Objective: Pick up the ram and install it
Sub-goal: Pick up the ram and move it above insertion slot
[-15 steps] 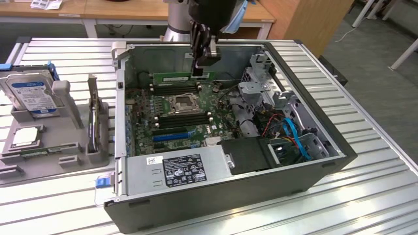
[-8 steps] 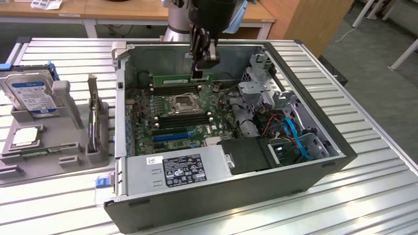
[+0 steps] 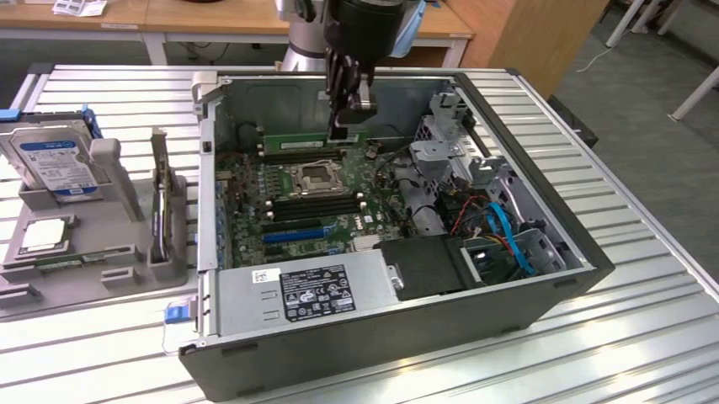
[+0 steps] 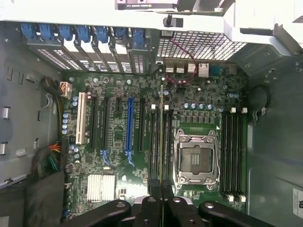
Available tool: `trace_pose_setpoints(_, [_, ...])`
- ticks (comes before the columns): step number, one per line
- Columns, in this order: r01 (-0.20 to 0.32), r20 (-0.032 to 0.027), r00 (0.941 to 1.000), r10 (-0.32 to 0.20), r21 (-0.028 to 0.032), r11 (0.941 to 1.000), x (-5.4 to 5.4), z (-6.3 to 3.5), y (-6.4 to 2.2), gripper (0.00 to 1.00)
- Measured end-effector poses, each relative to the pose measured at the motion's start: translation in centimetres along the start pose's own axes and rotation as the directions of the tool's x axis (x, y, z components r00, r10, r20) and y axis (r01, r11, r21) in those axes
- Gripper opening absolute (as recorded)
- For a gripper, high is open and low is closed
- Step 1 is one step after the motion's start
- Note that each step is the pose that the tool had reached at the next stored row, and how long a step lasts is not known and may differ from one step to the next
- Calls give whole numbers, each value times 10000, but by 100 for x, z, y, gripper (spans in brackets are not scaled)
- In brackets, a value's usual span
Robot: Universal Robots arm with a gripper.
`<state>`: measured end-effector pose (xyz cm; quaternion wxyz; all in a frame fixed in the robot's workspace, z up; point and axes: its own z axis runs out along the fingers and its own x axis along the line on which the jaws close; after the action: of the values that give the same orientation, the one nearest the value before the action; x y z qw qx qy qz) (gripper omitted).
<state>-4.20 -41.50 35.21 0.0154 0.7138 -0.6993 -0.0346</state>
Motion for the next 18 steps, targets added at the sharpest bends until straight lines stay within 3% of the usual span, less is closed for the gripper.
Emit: trace_pose_setpoints(18, [-1, -3, 10000, 1, -1, 10000, 4, 149, -10, 12])
